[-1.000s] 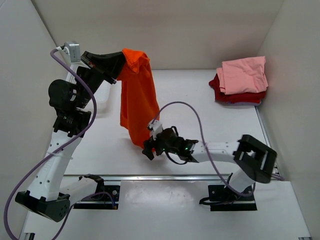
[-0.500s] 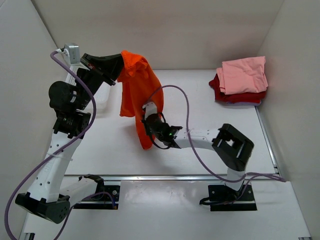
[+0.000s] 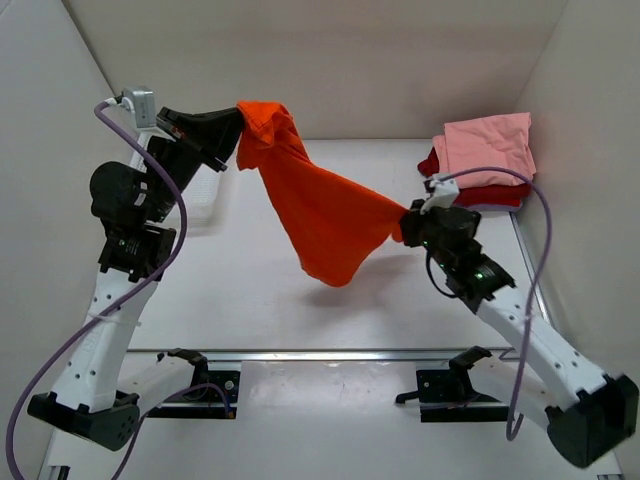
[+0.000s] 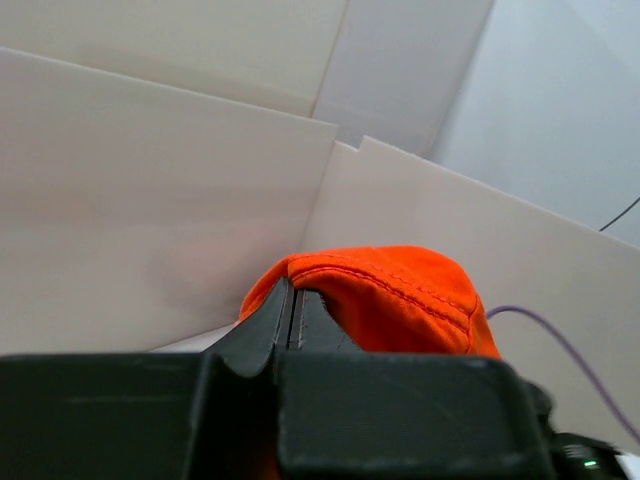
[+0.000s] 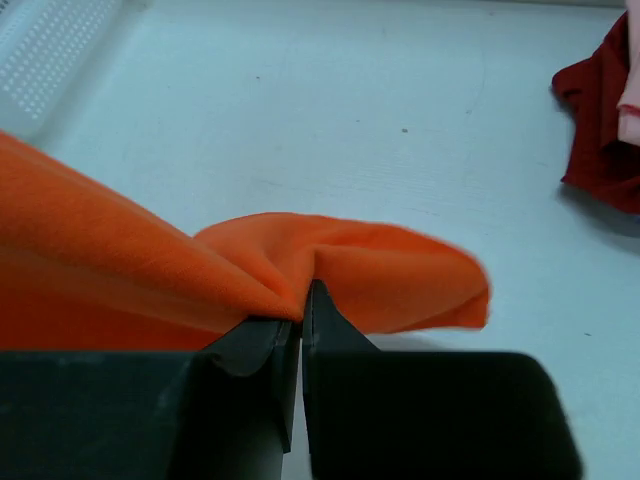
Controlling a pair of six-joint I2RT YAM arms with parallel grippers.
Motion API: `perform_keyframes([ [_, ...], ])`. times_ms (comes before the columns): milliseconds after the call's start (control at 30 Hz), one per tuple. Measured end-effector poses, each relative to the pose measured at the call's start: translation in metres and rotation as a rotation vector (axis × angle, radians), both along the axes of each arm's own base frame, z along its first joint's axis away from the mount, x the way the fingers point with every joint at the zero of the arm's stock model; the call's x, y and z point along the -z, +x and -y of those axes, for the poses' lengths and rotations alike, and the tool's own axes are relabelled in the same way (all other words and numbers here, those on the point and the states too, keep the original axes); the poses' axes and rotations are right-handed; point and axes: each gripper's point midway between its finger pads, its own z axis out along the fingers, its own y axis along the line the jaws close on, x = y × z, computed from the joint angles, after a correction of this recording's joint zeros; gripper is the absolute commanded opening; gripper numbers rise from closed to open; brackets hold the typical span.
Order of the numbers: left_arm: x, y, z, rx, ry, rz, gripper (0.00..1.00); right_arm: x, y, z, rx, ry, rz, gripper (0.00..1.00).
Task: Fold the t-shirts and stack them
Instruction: Flatten out the tshirt
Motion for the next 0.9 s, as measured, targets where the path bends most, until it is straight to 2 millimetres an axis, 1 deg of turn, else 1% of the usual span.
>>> perform_keyframes([
  [100, 0.004, -0.007, -0.004, -0.02, 0.019, -0.013, 0.0, -0.024, -0.022, 0.029, -0.015, -0.013, 0.033, 0.0],
  [167, 0.007, -0.016, -0.007, -0.031, 0.024, -0.016, 0.0, -0.036, -0.03, 0.053, 0.012, -0.018, 0.042, 0.0],
  [200, 0.012, -0.022, -0.011, -0.036, 0.02, -0.019, 0.0, -0.041, -0.031, 0.065, 0.026, -0.018, 0.044, 0.0],
  [267, 0.031, -0.032, -0.014, -0.038, 0.023, -0.045, 0.0, -0.045, -0.031, 0.096, 0.08, -0.022, 0.031, 0.0],
  [333, 0.054, -0.033, -0.018, -0.047, 0.019, -0.082, 0.0, -0.045, -0.03, 0.121, 0.123, -0.019, 0.018, 0.0],
  [367, 0.07, -0.028, -0.019, -0.056, 0.017, -0.118, 0.02, -0.041, -0.028, 0.131, 0.142, -0.02, 0.002, 0.0],
  [400, 0.086, -0.021, -0.019, -0.067, 0.016, -0.162, 0.14, -0.035, -0.025, 0.138, 0.152, -0.022, -0.024, 0.0],
  [433, 0.109, -0.007, -0.019, -0.085, 0.015, -0.232, 0.36, -0.026, -0.021, 0.139, 0.147, -0.026, -0.067, 0.0],
  [467, 0.127, 0.006, -0.021, -0.107, 0.019, -0.289, 0.42, -0.02, -0.018, 0.138, 0.137, -0.032, -0.094, 0.0],
  [500, 0.148, 0.02, -0.023, -0.128, 0.009, -0.357, 0.45, -0.005, -0.013, 0.136, 0.127, -0.043, -0.161, 0.0],
  [533, 0.173, 0.035, -0.028, -0.16, 0.002, -0.429, 0.49, 0.002, -0.008, 0.132, 0.114, -0.053, -0.203, 0.02],
  [567, 0.197, 0.045, -0.033, -0.189, -0.004, -0.5, 0.5, 0.011, -0.003, 0.129, 0.107, -0.065, -0.246, 0.07],
  [600, 0.222, 0.054, -0.038, -0.223, -0.013, -0.571, 0.55, 0.028, 0.005, 0.125, 0.095, -0.078, -0.31, 0.27],
  [633, 0.248, 0.06, -0.045, -0.262, -0.016, -0.644, 0.55, 0.037, 0.007, 0.122, 0.092, -0.078, -0.344, 0.31],
  [700, 0.283, 0.063, -0.053, -0.312, -0.017, -0.751, 0.56, 0.057, 0.005, 0.12, 0.084, -0.075, -0.421, 0.38],
  [767, 0.299, 0.062, -0.057, -0.336, -0.023, -0.8, 0.56, 0.063, 0.003, 0.125, 0.105, -0.061, -0.443, 0.4],
  [867, 0.311, 0.059, -0.057, -0.342, -0.031, -0.822, 0.58, 0.062, 0.001, 0.131, 0.134, -0.055, -0.44, 0.42],
  [900, 0.318, 0.057, -0.055, -0.336, -0.027, -0.834, 0.58, 0.063, 0.0, 0.128, 0.135, -0.06, -0.441, 0.43],
])
